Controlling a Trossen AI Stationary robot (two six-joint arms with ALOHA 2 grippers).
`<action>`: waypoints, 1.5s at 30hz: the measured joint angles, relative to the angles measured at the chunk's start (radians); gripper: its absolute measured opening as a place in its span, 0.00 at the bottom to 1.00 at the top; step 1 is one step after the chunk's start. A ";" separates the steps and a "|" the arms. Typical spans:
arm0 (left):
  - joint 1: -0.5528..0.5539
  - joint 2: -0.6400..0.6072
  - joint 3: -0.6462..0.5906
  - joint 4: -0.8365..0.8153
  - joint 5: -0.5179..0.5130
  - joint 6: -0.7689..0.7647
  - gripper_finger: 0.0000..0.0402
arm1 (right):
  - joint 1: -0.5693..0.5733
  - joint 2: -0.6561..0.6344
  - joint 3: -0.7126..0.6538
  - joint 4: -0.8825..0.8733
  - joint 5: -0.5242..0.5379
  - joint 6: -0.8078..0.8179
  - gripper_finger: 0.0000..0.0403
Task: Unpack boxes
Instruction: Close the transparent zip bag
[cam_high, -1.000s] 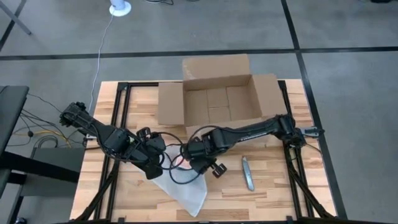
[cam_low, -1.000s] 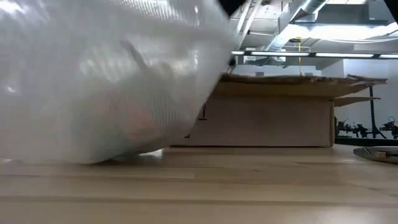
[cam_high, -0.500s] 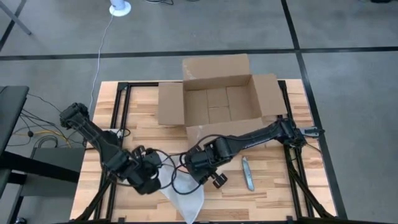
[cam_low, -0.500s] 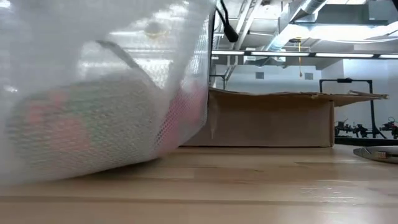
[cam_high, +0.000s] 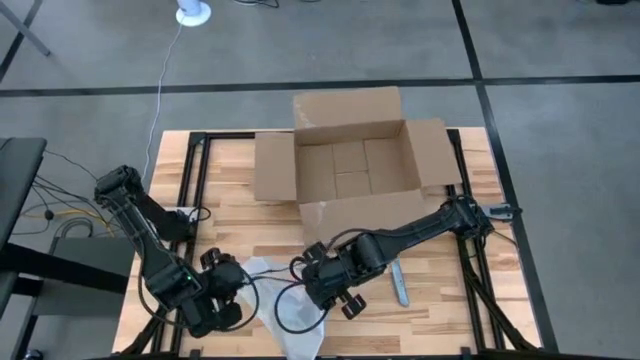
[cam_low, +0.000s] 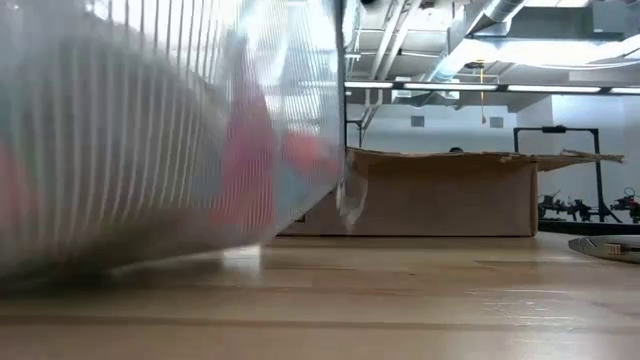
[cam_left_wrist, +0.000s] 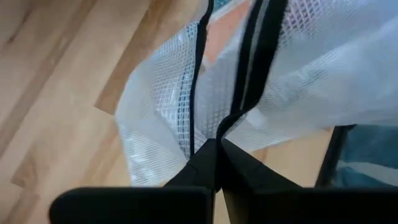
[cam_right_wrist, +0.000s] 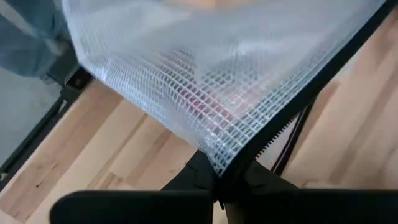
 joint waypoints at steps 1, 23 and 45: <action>0.003 0.000 0.000 -0.001 -0.009 0.012 0.00 | -0.002 0.000 0.026 -0.005 0.015 -0.007 0.00; 0.138 0.000 0.000 0.021 0.036 0.277 0.12 | 0.029 -0.031 0.013 0.108 0.028 -0.019 0.00; 0.547 -0.003 0.286 -0.131 0.104 0.923 0.38 | 0.023 -0.031 0.013 0.099 0.010 0.011 0.00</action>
